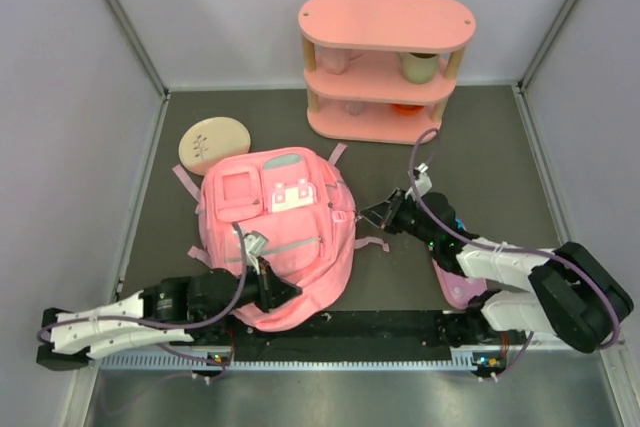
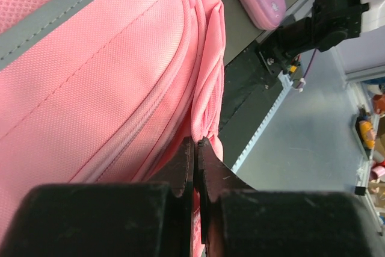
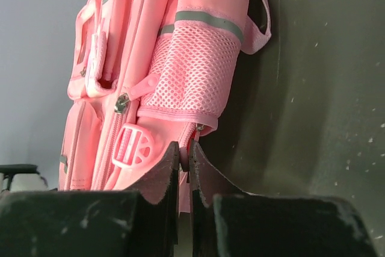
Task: Pack the student bag
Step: Zip the student bag at the center of the board.
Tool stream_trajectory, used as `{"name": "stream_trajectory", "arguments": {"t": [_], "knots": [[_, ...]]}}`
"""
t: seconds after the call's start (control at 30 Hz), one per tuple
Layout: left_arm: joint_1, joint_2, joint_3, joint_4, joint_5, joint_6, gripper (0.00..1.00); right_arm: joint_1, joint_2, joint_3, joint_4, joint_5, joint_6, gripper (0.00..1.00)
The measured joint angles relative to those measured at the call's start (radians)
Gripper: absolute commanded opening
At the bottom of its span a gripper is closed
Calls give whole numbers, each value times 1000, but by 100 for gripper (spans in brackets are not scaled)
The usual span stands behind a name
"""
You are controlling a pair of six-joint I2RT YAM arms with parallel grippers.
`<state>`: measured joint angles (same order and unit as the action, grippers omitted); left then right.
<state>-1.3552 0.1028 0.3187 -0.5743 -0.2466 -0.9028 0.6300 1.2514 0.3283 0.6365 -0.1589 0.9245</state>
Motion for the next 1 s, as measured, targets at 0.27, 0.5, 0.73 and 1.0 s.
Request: {"name": "stream_trajectory", "arguments": {"t": [0.27,0.5,0.73,1.0], "knots": [[1,409,-11,327,64,90,0,-36,-346,-73,-250,138,-69,0],[1,649,-4,521,74,153,43,-74,-544,-132,-477,227,-103,45],[-1,632,8,471,90,139,71,-90,-643,-57,-708,292,-171,73],[0,461,63,340,51,151,79,-92,-445,195,-732,167,-214,62]]}}
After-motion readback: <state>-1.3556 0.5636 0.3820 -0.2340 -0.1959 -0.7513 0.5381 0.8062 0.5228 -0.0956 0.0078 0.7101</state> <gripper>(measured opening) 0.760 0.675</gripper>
